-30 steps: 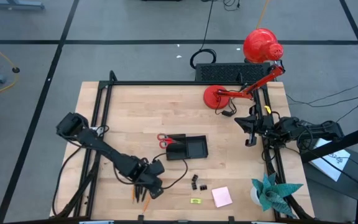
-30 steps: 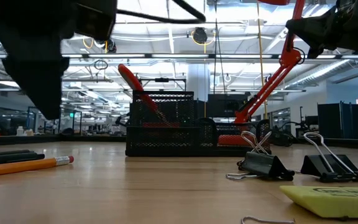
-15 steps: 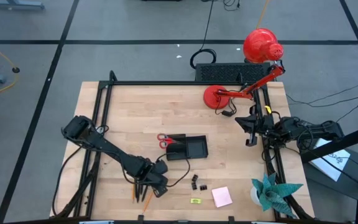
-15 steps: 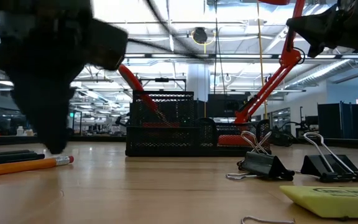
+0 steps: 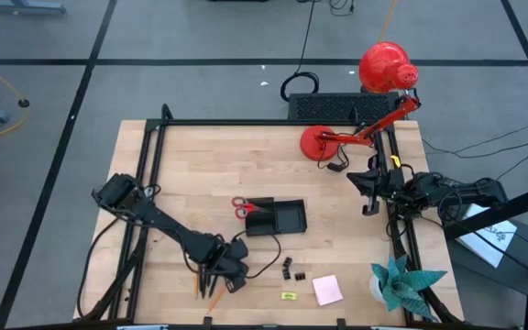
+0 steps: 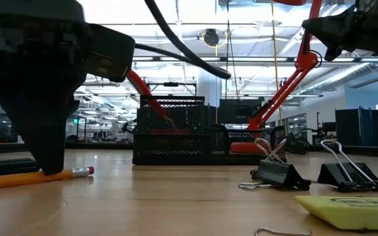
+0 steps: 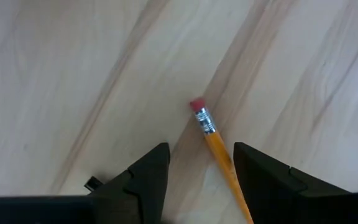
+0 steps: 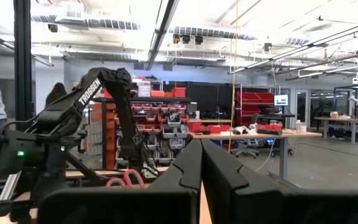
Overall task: Pick and place office supplies into organizer
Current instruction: Put the lower right pencil into the desk organizer
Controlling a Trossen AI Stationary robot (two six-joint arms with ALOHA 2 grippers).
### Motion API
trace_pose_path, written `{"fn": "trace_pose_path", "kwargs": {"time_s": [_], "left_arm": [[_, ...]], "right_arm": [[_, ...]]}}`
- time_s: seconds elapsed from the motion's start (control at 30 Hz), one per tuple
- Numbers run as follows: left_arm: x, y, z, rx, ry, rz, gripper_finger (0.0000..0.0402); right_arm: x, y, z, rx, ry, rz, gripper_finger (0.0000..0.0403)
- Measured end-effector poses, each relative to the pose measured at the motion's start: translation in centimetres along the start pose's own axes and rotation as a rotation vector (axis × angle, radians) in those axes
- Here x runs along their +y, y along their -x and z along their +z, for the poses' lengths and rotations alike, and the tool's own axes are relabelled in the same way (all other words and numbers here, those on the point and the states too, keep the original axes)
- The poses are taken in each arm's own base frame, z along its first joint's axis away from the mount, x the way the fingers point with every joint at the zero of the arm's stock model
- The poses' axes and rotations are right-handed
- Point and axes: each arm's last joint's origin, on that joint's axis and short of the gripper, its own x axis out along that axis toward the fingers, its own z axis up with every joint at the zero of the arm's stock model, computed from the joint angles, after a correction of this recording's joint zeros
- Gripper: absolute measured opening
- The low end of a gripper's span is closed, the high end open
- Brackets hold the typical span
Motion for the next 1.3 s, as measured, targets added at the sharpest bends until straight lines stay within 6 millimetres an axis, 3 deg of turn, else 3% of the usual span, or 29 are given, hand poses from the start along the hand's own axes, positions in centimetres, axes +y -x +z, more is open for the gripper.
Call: {"fn": "trace_pose_path", "kwargs": {"time_s": [0.2, 0.7, 1.1, 1.3], "left_arm": [[-0.6, -0.1, -1.1, -0.022, -0.114, 0.015, 0.0191], [-1.2, -1.5, -2.9, -0.081, -0.199, 0.096, 0.0185], [-2.0, -1.2, -2.5, -0.092, -0.247, 0.07, 0.0059], [-2.6, -0.9, -2.0, -0.11, -0.285, 0.059, 0.0017]], "right_arm": [[0.0, 0.0, 0.0, 0.001, 0.0, 0.0, 0.0004], [0.0, 0.0, 0.0, 0.002, 0.0, 0.001, 0.0004], [0.0, 0.0, 0.0, 0.002, 0.0, 0.001, 0.0004], [0.0, 0.0, 0.0, 0.002, 0.0, 0.001, 0.0004]]}}
